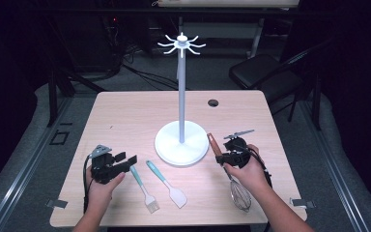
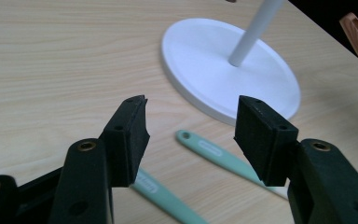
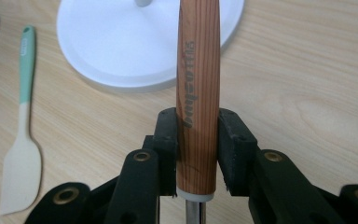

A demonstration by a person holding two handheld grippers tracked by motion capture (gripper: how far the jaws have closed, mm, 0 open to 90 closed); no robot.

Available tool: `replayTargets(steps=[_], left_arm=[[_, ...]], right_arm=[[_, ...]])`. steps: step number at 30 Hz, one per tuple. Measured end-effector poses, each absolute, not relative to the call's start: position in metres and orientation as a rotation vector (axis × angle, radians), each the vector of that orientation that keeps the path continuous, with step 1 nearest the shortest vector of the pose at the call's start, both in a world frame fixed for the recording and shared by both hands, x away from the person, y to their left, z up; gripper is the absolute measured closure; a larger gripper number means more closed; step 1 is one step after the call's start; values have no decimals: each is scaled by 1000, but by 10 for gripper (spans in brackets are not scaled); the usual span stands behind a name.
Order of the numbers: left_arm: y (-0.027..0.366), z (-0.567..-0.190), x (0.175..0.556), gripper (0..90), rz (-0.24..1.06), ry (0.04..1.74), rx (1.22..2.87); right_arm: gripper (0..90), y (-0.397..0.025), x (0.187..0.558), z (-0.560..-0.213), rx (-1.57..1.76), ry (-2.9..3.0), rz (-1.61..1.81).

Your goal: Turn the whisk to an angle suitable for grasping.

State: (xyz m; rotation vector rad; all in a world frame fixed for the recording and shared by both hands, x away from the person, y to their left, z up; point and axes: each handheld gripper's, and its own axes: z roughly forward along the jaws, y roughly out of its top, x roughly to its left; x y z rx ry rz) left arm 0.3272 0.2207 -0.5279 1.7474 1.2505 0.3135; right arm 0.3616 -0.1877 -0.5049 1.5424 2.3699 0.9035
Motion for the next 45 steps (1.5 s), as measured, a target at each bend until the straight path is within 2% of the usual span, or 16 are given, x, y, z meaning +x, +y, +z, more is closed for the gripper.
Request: replayTargets(steps=[4,9,19,34,45], left_arm=[[201,-519,328,428,277,1179,1802],[176,-504,331,434,178,1095,1793],[118,-491,336,418,113,962,1760],[67,-500,352,420,-43,935,1698],[52,-507,360,428,-133,939,1654]], right_arm=[[709,-186,353,-499,1460,2385,927],[709,-185,345,-495,1361,2380,1008],[709,-182,331,-492,1236,2364,1122],[708,-180,322,-489,1090,2382,1175],[708,-178,321,-489,1047,2399,1190]])
